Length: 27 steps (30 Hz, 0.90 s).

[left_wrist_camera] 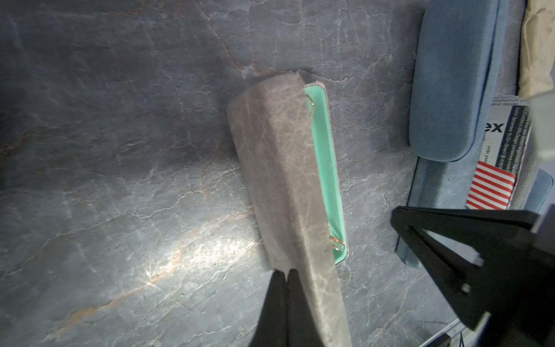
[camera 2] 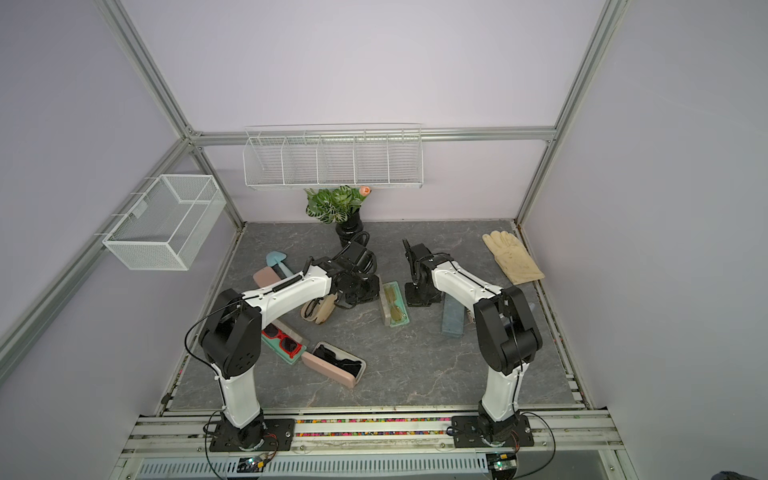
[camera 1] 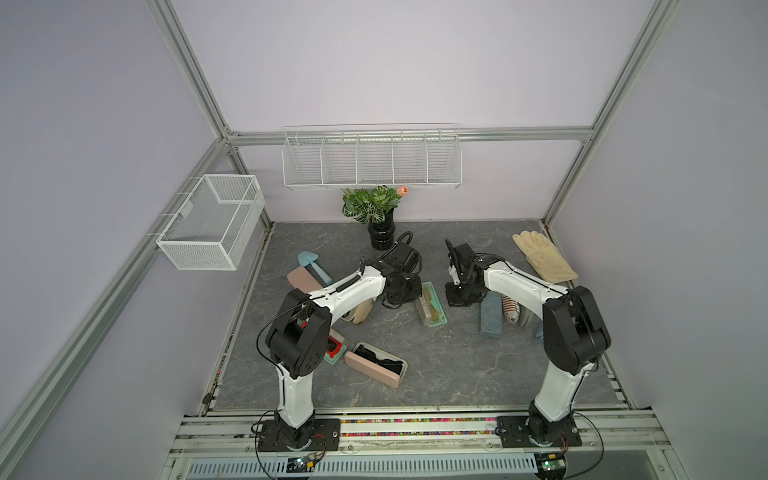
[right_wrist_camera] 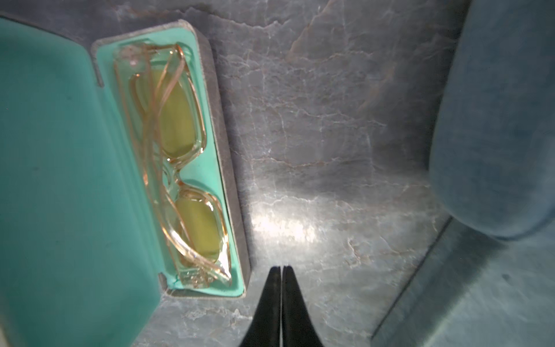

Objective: Close the glasses case
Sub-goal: Close the glasses case at the center of the board.

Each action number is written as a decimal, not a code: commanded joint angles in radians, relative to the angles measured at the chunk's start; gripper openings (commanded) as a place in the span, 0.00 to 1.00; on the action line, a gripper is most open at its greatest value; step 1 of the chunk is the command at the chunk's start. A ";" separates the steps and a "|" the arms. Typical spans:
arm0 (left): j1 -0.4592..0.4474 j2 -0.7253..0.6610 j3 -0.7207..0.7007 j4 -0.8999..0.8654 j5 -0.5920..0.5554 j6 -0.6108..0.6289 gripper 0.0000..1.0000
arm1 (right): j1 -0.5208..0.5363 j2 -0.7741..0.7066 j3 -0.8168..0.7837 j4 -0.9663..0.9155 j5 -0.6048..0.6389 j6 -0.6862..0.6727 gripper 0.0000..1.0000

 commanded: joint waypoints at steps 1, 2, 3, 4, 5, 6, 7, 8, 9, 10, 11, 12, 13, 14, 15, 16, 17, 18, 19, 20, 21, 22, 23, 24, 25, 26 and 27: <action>-0.009 0.026 0.042 -0.026 -0.011 -0.010 0.00 | -0.007 0.035 -0.014 0.048 -0.071 -0.014 0.09; -0.009 0.030 0.045 -0.028 -0.011 -0.009 0.00 | -0.010 0.045 -0.015 0.055 -0.082 -0.017 0.09; -0.010 0.035 0.048 -0.028 -0.011 -0.010 0.00 | -0.010 0.057 -0.013 0.060 -0.092 -0.017 0.10; -0.011 0.038 0.053 -0.029 -0.010 -0.009 0.00 | -0.009 0.065 -0.012 0.065 -0.103 -0.017 0.10; -0.012 0.042 0.056 -0.031 -0.009 -0.010 0.00 | -0.009 0.074 -0.012 0.071 -0.112 -0.019 0.10; -0.012 0.044 0.058 -0.031 -0.009 -0.010 0.00 | -0.009 0.080 -0.012 0.075 -0.120 -0.017 0.10; -0.013 0.047 0.061 -0.031 -0.008 -0.010 0.00 | -0.009 0.086 -0.013 0.080 -0.130 -0.017 0.11; -0.015 0.051 0.065 -0.032 -0.007 -0.010 0.00 | -0.009 0.091 -0.013 0.086 -0.142 -0.016 0.11; -0.015 0.054 0.069 -0.032 -0.006 -0.010 0.00 | -0.010 0.095 -0.015 0.091 -0.153 -0.017 0.11; -0.016 0.059 0.073 -0.032 -0.005 -0.011 0.00 | -0.008 0.099 -0.015 0.097 -0.165 -0.017 0.11; -0.017 0.064 0.078 -0.034 -0.004 -0.010 0.00 | -0.009 0.103 -0.015 0.103 -0.178 -0.017 0.11; -0.018 0.067 0.081 -0.034 -0.003 -0.009 0.00 | -0.009 0.106 -0.016 0.108 -0.190 -0.016 0.12; -0.019 0.072 0.086 -0.034 -0.002 -0.009 0.00 | -0.009 0.108 -0.019 0.115 -0.202 -0.017 0.12; -0.020 0.077 0.091 -0.034 0.000 -0.009 0.00 | -0.009 0.109 -0.021 0.125 -0.214 -0.018 0.12; -0.022 0.081 0.094 -0.034 0.002 -0.009 0.00 | -0.008 0.111 -0.022 0.133 -0.224 -0.019 0.12; -0.025 0.085 0.098 -0.035 0.003 -0.009 0.00 | -0.008 0.114 -0.022 0.139 -0.236 -0.020 0.12; -0.026 0.089 0.104 -0.035 0.004 -0.008 0.00 | -0.008 0.115 -0.023 0.145 -0.248 -0.019 0.12; -0.028 0.096 0.109 -0.038 0.006 -0.009 0.00 | -0.007 0.116 -0.022 0.150 -0.257 -0.021 0.12; -0.030 0.101 0.115 -0.039 0.006 -0.007 0.00 | -0.007 0.117 -0.022 0.157 -0.263 -0.022 0.12; -0.033 0.106 0.119 -0.039 0.008 -0.006 0.00 | -0.007 0.119 -0.022 0.161 -0.270 -0.021 0.12; -0.035 0.111 0.124 -0.040 0.008 -0.006 0.00 | -0.008 0.120 -0.019 0.163 -0.275 -0.021 0.13; -0.038 0.116 0.130 -0.043 0.008 -0.007 0.00 | -0.007 0.122 -0.018 0.167 -0.279 -0.019 0.13; -0.041 0.122 0.135 -0.044 0.009 -0.006 0.00 | -0.007 0.126 -0.016 0.167 -0.281 -0.020 0.13; -0.044 0.126 0.139 -0.045 0.010 -0.006 0.00 | -0.007 0.129 -0.014 0.168 -0.285 -0.019 0.12; -0.048 0.133 0.144 -0.046 0.010 -0.007 0.00 | -0.007 0.132 -0.012 0.171 -0.289 -0.019 0.13; -0.051 0.139 0.150 -0.048 0.011 -0.006 0.00 | -0.007 0.135 -0.009 0.175 -0.294 -0.018 0.13; -0.054 0.142 0.154 -0.049 0.011 -0.006 0.00 | -0.007 0.137 -0.008 0.176 -0.295 -0.017 0.13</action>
